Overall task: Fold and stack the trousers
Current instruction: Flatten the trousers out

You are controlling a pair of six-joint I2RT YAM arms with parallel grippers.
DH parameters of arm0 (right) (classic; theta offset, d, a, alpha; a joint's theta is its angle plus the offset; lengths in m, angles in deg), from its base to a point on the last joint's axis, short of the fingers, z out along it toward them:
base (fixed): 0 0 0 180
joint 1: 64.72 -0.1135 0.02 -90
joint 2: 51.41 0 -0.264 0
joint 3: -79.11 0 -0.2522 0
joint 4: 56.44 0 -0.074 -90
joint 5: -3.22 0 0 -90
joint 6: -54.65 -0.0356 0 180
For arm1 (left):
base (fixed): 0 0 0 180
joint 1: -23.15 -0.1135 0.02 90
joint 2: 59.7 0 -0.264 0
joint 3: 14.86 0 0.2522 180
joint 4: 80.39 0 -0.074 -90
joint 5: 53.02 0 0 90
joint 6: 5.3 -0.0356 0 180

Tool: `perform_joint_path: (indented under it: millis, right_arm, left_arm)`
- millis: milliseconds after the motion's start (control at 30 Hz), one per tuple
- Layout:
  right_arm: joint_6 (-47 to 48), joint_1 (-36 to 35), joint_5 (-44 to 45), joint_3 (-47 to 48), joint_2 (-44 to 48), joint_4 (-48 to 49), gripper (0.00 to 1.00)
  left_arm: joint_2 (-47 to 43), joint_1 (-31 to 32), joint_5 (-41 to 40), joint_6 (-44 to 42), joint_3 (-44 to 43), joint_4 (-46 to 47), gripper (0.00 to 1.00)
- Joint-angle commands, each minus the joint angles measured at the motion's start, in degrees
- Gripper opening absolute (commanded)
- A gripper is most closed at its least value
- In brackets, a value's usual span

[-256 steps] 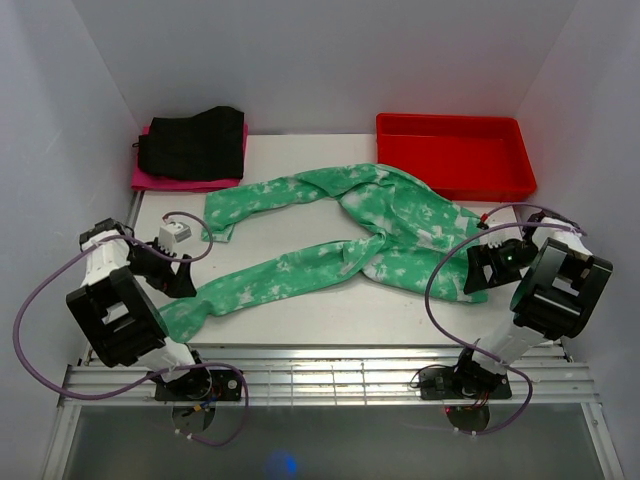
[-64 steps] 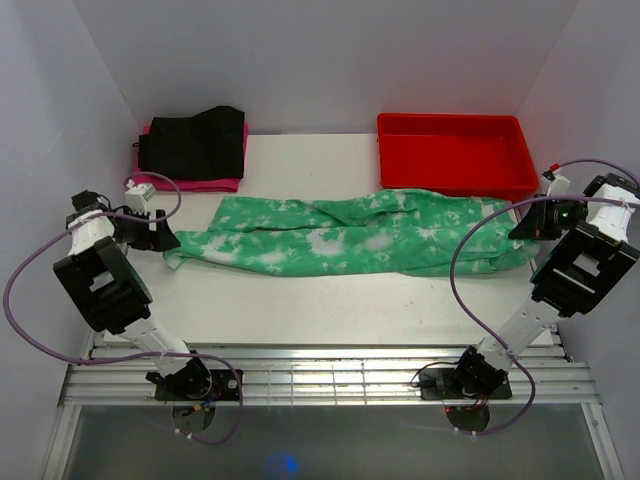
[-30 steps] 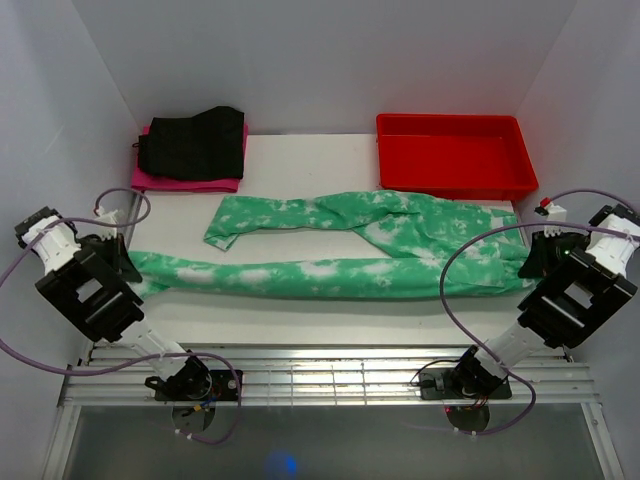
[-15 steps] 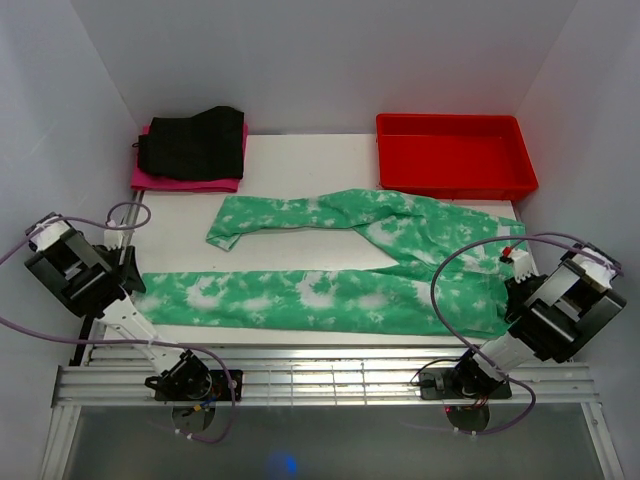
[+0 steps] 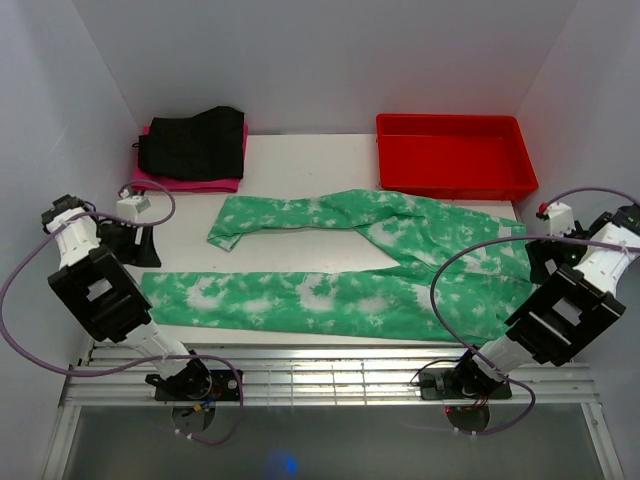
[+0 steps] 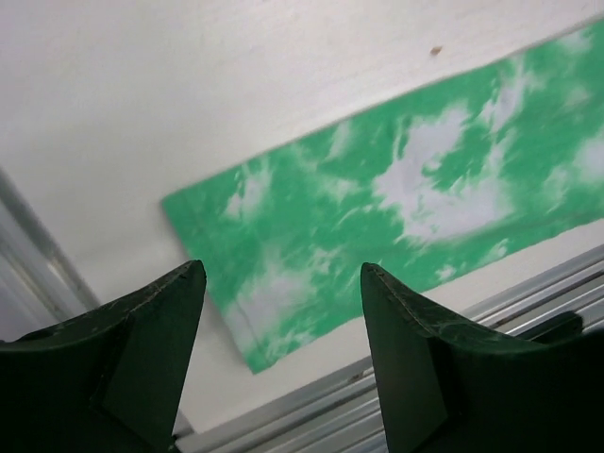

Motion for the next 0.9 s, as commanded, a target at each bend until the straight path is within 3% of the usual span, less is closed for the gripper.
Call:
perform_joint_path:
  millis: [0, 133, 233, 333, 733, 800, 867]
  right_arm:
    - [-9.62, -4.43, -8.96, 6.80, -3.13, -3.88, 0.95]
    - [-18.23, -9.62, -10.54, 7.78, -7.09, 0.24, 0.89]
    - [-22.28, -12.00, -9.58, 7.25, -9.38, 4.11, 0.90]
    - [-25.54, -12.97, -8.70, 6.90, -12.19, 6.40, 0.91]
    - [-34.95, -15.34, -2.29, 2.33, -18.52, 17.12, 0.88]
    - [-35.47, -15.52, -1.93, 2.33, -19.31, 17.83, 0.82]
    - [-35.91, -15.61, -1.14, 2.68, -20.28, 18.18, 0.69]
  left_arm:
    - [0.10, 5.80, 10.07, 7.33, -2.92, 5.63, 0.77]
    - [4.14, 15.12, 14.03, 24.39, -5.13, 18.44, 0.77]
    - [7.22, 22.06, 10.88, 34.31, -5.22, 27.51, 0.77]
    - [10.65, 25.41, 8.86, 38.65, -3.90, 33.67, 0.79]
    - [16.37, 31.57, 4.12, 39.10, 4.54, 42.90, 0.79]
    - [16.10, 32.01, 2.53, 39.80, 6.56, 45.10, 0.74]
    - [16.54, 32.01, 1.03, 40.42, 7.18, 46.07, 0.57]
